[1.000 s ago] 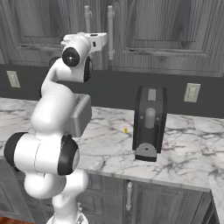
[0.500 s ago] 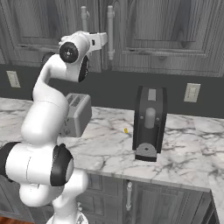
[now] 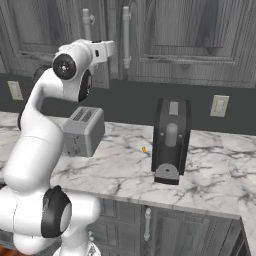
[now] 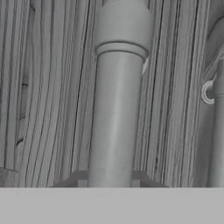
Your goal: Pick the bar soap and dish brush from the cabinet and place them on the counter.
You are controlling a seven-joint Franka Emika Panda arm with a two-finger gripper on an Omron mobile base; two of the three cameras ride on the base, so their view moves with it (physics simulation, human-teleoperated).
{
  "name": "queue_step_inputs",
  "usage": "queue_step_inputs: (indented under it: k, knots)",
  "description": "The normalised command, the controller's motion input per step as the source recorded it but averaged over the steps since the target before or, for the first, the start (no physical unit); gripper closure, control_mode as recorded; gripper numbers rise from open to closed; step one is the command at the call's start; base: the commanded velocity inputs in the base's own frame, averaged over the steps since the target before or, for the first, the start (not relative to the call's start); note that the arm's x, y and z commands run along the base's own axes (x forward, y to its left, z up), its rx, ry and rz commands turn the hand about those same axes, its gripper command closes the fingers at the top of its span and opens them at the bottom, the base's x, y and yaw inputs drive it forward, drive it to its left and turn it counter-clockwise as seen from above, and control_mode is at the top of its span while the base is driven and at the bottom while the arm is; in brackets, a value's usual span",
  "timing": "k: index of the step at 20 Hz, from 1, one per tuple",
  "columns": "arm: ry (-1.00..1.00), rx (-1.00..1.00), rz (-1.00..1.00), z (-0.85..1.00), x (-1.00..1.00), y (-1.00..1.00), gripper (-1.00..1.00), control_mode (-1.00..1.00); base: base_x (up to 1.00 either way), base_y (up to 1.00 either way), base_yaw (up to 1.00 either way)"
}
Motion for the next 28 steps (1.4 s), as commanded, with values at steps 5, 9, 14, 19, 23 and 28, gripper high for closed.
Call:
queue_step_inputs:
  k: [5,9,14,19,23,28]
  knots:
    - [0.05,-0.03,-0.02,0.06,-0.59,0.0,1.0,-1.0,0.0,0.0,0.0]
    - [0.08,-0.04,-0.01,0.02,-0.62,0.0,1.0,-1.0,0.0,0.0,0.0]
    - [0.1,-0.05,-0.02,0.01,-0.65,0.0,1.0,-1.0,0.0,0.0,0.0]
    - [0.1,-0.07,-0.02,0.0,-0.67,0.01,1.0,-1.0,0.0,0.0,0.0]
    - [0.11,-0.08,-0.01,0.0,-0.68,0.03,1.0,-1.0,0.0,0.0,0.0]
    - [0.12,-0.09,-0.01,0.0,-0.68,0.07,1.0,-1.0,0.0,0.0,0.0]
